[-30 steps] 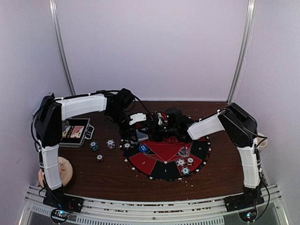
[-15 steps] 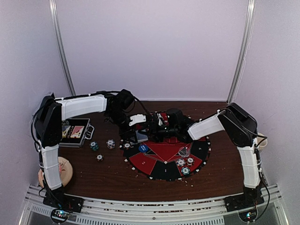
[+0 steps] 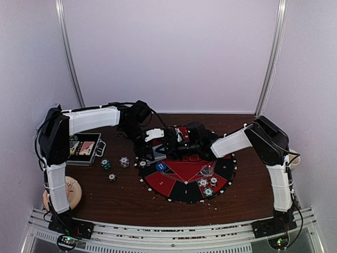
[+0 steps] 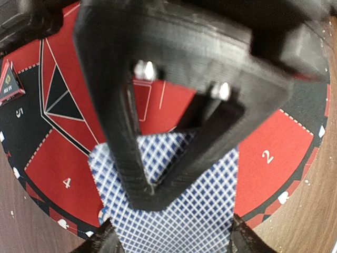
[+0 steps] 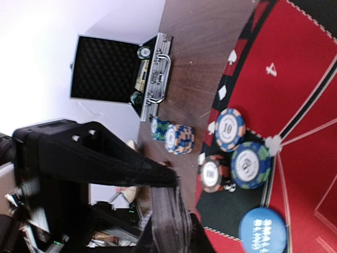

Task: Distribute texas hold em gaming equipment
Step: Pass from the left arm to the right

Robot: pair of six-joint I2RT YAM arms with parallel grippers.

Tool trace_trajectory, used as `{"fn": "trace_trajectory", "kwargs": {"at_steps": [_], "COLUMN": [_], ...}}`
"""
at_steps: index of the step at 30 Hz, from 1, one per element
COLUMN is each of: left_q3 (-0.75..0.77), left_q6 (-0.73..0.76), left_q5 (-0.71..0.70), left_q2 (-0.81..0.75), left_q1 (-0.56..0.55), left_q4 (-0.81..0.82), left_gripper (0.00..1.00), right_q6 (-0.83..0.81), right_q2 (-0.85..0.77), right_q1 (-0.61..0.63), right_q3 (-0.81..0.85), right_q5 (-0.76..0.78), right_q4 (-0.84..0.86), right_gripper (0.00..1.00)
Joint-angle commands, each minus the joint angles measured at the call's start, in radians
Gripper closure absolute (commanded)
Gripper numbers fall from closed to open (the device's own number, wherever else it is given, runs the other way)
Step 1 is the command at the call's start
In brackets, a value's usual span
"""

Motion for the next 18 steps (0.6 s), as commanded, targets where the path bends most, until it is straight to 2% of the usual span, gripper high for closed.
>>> {"fn": "trace_trajectory", "kwargs": {"at_steps": [1,3,5,10,18], "left_q3": [-0.012,-0.018,-0.033,-0.078,-0.130], "left_q6": [0.022,0.025,0.024,0.023,0.039], "left_q5": [0.011,0.018,0.022,0.040,0.115], "left_q2": [-0.040,-0.047,-0.061,-0.090,-0.106], "left_q1": [-0.006,-0.006,-0.005,-0.006,-0.006], "left_q4": [0.027,0.028,0.042,0.086,0.163], "left_gripper": [0.32,0.21,0.04,0.02,0.02], "right_q6": [-0.002,0.006,0.013,0.028,0.127], "right_q2": [0.000,-0.009,-0.025,-0.072,-0.136], "right_q1": [0.006,0.005,0.005,0.005,0.005], "right_q3": [-0.011,-0.019,-0.031,-0.075,-0.172], "right_q5": [-0.018,-0.017,-0.011,0.007,0.013], "right_q4": [0.024,0.035,0.046,0.068,0.232], "right_gripper": [0.99,1.00,1.00,1.00,1.00]}}
